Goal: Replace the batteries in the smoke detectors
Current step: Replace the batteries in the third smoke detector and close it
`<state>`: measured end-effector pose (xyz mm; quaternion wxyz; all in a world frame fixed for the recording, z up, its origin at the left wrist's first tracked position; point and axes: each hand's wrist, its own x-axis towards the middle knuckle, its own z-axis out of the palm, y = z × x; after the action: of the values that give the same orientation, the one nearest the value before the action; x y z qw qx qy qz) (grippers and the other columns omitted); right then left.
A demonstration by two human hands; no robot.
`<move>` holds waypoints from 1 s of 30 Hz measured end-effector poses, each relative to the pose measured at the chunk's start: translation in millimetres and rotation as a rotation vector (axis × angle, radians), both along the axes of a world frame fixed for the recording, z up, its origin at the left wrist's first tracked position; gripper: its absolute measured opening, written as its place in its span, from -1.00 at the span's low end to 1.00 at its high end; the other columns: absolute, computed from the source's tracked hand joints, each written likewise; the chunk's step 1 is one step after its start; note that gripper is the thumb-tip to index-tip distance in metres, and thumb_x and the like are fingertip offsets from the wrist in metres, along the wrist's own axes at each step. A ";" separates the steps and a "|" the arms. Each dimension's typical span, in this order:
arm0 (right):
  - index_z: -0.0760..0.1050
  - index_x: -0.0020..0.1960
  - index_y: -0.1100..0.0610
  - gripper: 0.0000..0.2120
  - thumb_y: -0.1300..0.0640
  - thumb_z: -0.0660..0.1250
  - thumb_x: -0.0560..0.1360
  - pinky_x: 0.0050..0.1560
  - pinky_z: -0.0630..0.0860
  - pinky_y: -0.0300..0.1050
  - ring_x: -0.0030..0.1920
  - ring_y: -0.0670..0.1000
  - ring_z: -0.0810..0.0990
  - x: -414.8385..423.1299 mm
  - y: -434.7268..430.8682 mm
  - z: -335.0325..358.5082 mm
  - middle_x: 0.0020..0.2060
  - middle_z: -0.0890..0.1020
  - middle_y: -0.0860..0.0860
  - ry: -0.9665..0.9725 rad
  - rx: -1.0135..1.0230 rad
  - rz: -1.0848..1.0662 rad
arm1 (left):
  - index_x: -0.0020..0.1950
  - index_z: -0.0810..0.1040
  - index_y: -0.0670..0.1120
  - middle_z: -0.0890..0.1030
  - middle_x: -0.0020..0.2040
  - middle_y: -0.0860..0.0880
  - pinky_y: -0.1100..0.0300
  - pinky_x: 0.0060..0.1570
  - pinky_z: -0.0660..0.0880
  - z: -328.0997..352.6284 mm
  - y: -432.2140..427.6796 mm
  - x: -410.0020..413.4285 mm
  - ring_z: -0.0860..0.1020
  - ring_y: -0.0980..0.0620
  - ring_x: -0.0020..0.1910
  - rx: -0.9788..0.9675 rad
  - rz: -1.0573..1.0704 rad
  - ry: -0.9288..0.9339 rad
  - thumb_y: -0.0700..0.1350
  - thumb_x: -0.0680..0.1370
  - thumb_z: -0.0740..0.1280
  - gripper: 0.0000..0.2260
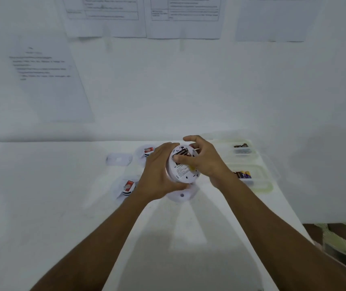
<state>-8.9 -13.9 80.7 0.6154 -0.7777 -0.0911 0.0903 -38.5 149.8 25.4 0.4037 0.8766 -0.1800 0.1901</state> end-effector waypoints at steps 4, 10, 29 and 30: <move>0.48 0.25 -0.07 -0.40 0.07 0.63 0.28 -0.08 0.63 -0.10 0.00 0.01 0.65 -8.1 43.5 0.7 0.00 0.59 0.00 0.004 0.017 -0.002 | 0.31 0.36 0.24 0.50 0.17 0.28 -0.08 0.17 0.48 6.3 43.3 -11.2 0.45 0.25 0.19 -0.029 0.031 -0.028 0.27 0.26 0.53 -0.32; 0.48 0.25 0.01 -0.54 0.13 0.54 0.40 0.01 0.62 -0.07 0.01 0.00 0.65 -15.5 98.3 -16.3 0.01 0.66 0.04 -0.040 0.039 0.021 | 0.32 0.39 0.08 0.46 0.25 0.24 -0.05 0.28 0.39 3.3 119.4 -36.8 0.38 0.15 0.32 -0.004 0.028 0.005 0.11 0.15 0.63 -0.20; 0.46 0.28 0.06 -0.61 0.14 0.44 0.48 -0.04 0.45 -0.12 0.09 0.06 0.56 43.4 217.3 -57.0 0.24 0.57 0.06 -0.478 -0.958 0.314 | 0.28 0.26 0.35 0.30 0.21 0.54 -0.04 0.36 0.33 -18.1 268.6 -64.0 0.31 0.22 0.33 -0.059 0.121 0.182 0.17 0.08 0.61 -0.14; 0.43 0.32 0.04 -0.57 0.12 0.43 0.48 0.00 0.48 -0.08 0.14 0.09 0.55 47.7 221.9 -57.6 0.25 0.56 0.07 -0.469 -1.000 0.329 | 0.30 0.27 0.33 0.31 0.22 0.53 -0.04 0.36 0.33 -19.3 270.9 -63.2 0.31 0.22 0.33 -0.054 0.120 0.184 0.19 0.08 0.60 -0.13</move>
<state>38.8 208.0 23.1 0.1140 -0.9489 -0.2912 0.0421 -101.7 420.7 6.0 0.4296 0.8885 -0.0842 0.1376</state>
